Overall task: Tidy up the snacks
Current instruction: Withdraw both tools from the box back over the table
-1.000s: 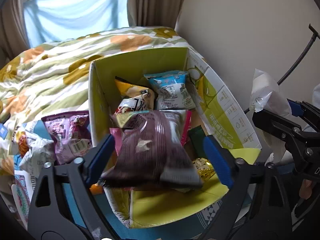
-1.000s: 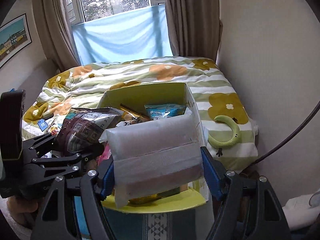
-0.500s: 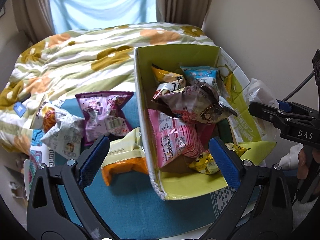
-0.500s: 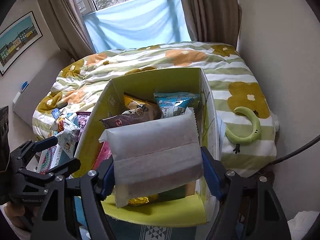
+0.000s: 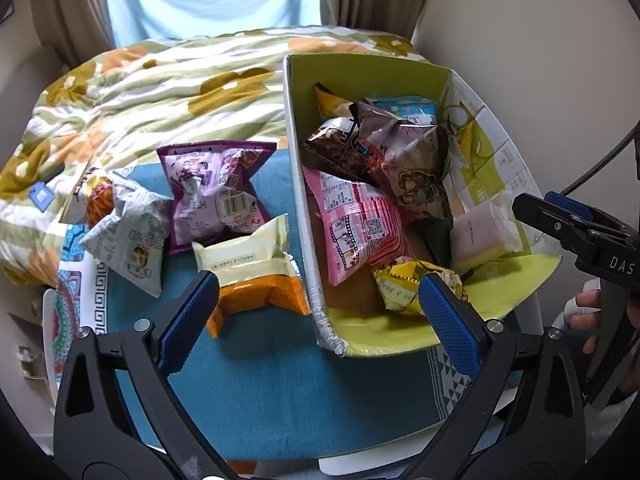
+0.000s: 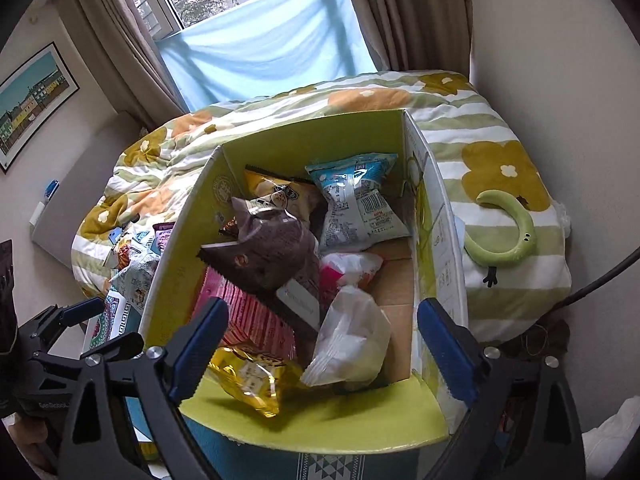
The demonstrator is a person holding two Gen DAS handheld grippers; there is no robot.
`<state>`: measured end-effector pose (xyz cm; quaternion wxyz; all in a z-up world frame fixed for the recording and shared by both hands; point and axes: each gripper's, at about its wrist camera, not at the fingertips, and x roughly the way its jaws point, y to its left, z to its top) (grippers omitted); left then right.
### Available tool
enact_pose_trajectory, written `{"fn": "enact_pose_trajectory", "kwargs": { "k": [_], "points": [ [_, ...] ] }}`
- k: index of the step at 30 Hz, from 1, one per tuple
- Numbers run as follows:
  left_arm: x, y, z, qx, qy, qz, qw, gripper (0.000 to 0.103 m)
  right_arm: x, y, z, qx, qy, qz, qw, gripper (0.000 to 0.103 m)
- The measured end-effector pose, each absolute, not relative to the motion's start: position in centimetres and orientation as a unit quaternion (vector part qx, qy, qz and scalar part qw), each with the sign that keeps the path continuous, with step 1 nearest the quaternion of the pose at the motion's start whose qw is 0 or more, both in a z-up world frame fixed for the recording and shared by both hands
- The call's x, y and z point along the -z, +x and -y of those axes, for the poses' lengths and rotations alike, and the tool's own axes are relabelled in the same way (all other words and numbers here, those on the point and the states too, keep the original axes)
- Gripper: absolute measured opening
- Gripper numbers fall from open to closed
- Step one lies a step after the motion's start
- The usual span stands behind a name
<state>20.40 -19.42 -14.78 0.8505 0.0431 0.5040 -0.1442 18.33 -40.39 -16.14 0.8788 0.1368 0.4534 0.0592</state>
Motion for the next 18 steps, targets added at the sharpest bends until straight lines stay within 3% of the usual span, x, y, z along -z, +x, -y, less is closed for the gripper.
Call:
{"fn": "enact_pose_trajectory", "kwargs": {
  "k": [18],
  "points": [
    [9.3,16.1,18.1,0.123,0.037,-0.444,0.887,0.099,12.1,14.7,39.4,-0.065,0.093,-0.41,0.905,0.094]
  ]
}}
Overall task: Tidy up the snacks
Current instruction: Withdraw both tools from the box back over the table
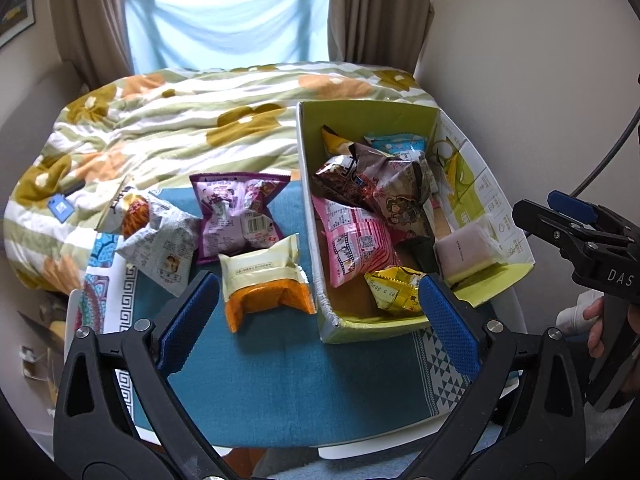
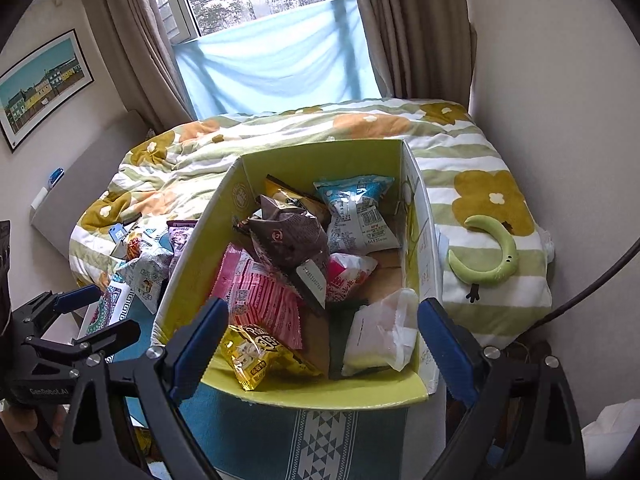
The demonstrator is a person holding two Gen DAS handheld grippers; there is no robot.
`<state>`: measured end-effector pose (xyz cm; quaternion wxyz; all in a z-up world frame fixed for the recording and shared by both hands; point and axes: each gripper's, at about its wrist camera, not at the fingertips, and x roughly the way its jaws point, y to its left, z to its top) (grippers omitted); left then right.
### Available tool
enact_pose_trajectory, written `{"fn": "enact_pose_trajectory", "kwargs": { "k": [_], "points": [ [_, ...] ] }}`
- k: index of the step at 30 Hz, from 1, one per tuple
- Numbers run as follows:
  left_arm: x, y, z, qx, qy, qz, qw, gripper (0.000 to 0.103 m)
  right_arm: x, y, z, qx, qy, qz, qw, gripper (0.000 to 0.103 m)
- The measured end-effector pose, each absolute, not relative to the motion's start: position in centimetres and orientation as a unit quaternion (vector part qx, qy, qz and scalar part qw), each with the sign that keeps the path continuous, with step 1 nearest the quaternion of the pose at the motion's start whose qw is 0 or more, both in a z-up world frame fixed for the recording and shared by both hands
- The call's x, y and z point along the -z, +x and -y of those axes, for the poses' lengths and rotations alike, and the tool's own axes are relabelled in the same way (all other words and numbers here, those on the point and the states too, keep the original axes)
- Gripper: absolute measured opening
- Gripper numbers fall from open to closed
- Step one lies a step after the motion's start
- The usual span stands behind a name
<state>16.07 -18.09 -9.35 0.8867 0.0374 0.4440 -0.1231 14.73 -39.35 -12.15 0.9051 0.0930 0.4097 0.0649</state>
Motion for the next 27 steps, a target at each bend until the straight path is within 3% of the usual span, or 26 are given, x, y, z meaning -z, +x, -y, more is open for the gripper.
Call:
{"fn": "enact_pose_trajectory", "kwargs": {
  "k": [15,27],
  "points": [
    [7.2,13.6,7.2,0.03,-0.006,-0.42,0.907,0.099,8.8,15.1,32.2,-0.151,0.07,-0.377,0.911,0.094],
    [7.9,19.9,-4.0,0.043,-0.02,-0.432,0.901,0.099,9.4,18.6,21.9,-0.167,0.068,-0.39,0.903,0.094]
  ]
}}
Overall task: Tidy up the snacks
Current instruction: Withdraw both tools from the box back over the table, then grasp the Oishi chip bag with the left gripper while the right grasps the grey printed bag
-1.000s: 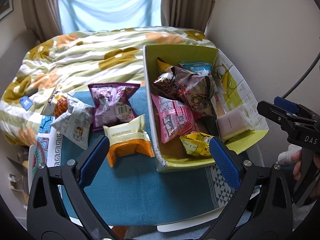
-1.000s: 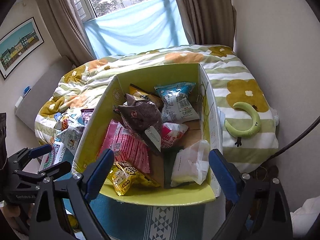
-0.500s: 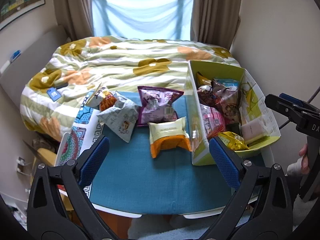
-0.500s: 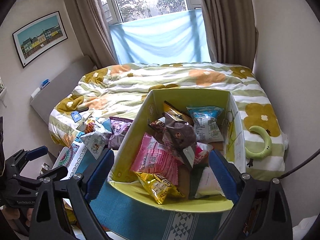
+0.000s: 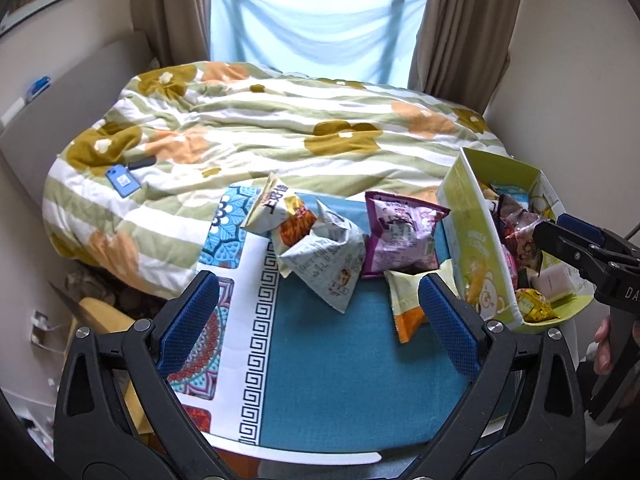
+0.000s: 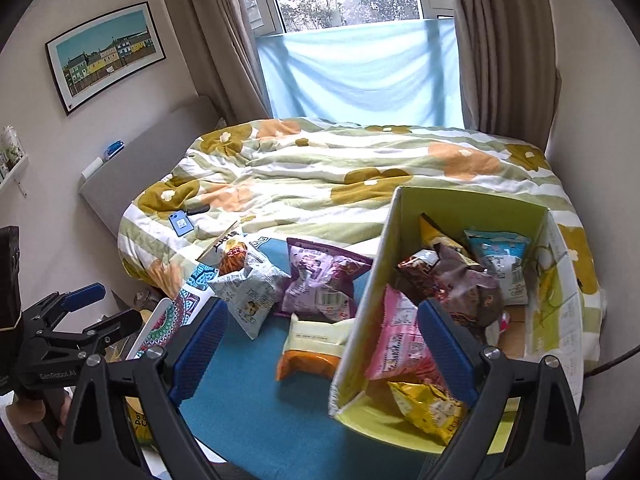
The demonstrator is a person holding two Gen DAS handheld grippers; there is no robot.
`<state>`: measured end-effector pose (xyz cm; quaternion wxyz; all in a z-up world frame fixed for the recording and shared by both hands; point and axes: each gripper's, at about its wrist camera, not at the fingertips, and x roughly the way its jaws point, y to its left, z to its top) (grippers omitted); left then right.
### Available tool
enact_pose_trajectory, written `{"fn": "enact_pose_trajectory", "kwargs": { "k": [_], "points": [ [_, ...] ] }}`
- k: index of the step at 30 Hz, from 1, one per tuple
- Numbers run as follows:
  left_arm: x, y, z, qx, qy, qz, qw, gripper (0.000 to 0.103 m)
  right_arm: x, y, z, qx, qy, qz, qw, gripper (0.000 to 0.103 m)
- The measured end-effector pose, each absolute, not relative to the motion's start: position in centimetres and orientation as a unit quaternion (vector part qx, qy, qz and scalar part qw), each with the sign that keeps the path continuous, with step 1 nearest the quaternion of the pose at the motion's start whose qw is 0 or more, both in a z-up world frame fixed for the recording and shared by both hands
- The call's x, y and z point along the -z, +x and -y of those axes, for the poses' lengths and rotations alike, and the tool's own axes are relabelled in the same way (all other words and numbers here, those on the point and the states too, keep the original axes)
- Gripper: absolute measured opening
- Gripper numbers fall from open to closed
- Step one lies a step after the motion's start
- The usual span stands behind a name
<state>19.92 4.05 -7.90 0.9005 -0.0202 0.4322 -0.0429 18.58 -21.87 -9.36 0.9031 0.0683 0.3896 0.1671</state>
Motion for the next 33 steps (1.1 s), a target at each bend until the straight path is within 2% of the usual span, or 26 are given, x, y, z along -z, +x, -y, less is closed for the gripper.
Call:
{"fn": "enact_pose_trajectory", "kwargs": {
  "k": [7,13,21,33],
  "points": [
    [9.6,27.6,-10.1,0.084,-0.016,-0.461,0.883,0.099,11.2,22.5,15.7,-0.142,0.102,-0.425,0.888,0.094],
    [12.2,34.3,-12.6,0.144,-0.02,-0.495,0.856,0.099,14.3,25.5,12.3,-0.105,0.179,-0.453,0.867,0.094],
    [18.2,40.7,-11.4,0.214,0.005,-0.552,0.806,0.099,19.7,27.9,10.6,-0.042,0.299,-0.489,0.818,0.094],
    [25.0,42.9,-8.9,0.261,0.01,-0.606,0.751,0.099,25.0,28.8,9.6,-0.007,0.375,-0.516,0.77,0.094]
  ]
}}
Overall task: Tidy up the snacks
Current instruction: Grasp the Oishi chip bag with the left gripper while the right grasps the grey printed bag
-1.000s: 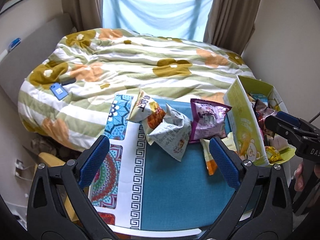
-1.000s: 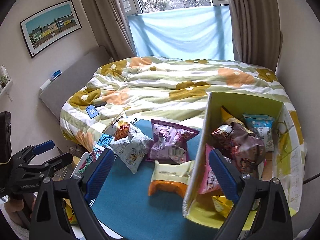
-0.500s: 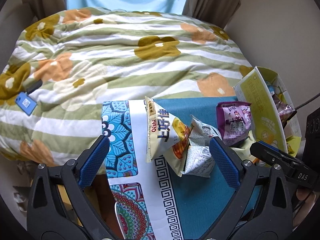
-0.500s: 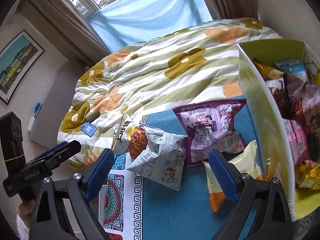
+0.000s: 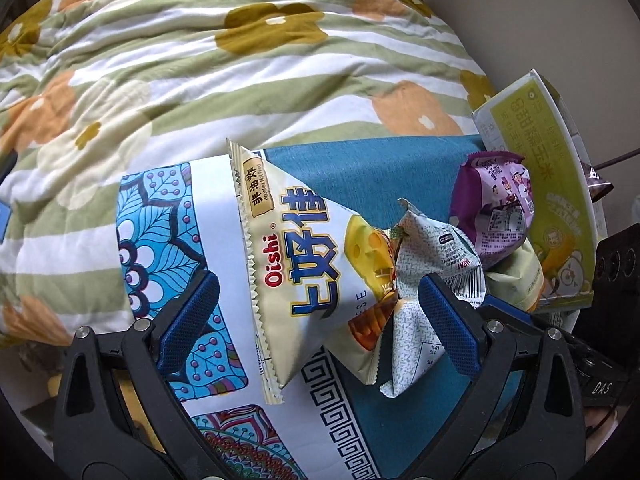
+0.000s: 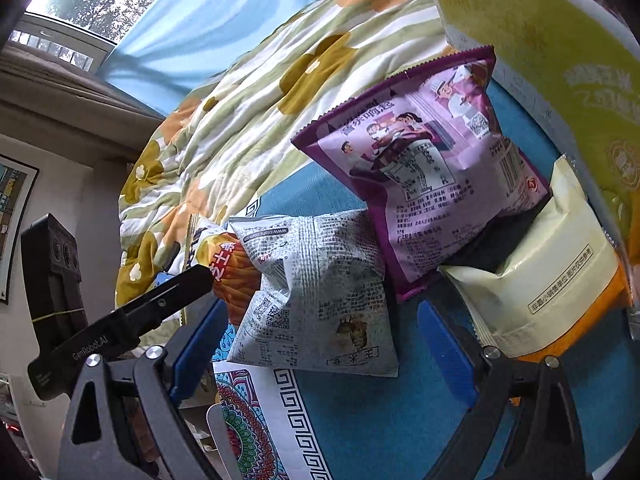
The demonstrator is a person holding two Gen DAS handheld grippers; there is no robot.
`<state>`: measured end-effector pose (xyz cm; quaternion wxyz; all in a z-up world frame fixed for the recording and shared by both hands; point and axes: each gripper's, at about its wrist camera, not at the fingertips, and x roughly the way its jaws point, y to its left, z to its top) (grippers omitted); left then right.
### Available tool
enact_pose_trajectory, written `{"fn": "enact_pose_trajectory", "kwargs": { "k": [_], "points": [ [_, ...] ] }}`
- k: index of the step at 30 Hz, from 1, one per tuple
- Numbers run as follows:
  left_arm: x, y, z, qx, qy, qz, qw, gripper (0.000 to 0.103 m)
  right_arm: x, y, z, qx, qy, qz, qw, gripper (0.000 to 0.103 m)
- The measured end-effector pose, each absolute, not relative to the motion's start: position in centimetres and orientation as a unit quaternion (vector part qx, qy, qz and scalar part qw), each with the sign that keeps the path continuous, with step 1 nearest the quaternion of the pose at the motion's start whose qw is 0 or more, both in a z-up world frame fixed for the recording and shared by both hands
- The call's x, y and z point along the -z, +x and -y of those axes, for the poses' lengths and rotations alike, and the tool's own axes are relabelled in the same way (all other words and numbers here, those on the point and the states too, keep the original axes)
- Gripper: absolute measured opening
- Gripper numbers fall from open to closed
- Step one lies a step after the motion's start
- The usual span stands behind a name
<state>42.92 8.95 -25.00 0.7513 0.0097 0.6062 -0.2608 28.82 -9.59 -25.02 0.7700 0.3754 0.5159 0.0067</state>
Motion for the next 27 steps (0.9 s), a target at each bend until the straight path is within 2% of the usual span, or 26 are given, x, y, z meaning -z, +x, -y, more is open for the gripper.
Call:
{"fn": "enact_pose_trajectory", "kwargs": {
  "k": [3,5,6,11,27],
  "points": [
    [25.5,43.3,-9.1,0.266,0.0,-0.606,0.749,0.098,25.6,28.8,9.6,-0.003,0.386,-0.517,0.764,0.094],
    [25.6,43.6,-9.4,0.271,-0.006,-0.606,0.748,0.083,25.9,28.8,9.7,-0.001,0.395,-0.515,0.761,0.094],
    [25.8,43.7,-9.4,0.274,-0.009,-0.608,0.745,0.071,26.0,28.8,9.7,0.0,0.399,-0.515,0.759,0.094],
    [26.0,43.7,-9.4,0.28,0.002,-0.604,0.746,0.061,26.8,29.0,9.8,0.003,0.411,-0.516,0.751,0.094],
    [25.3,42.9,-13.7,0.233,0.009,-0.599,0.766,0.059,28.6,31.2,8.4,-0.011,0.409,-0.539,0.736,0.094]
  ]
}}
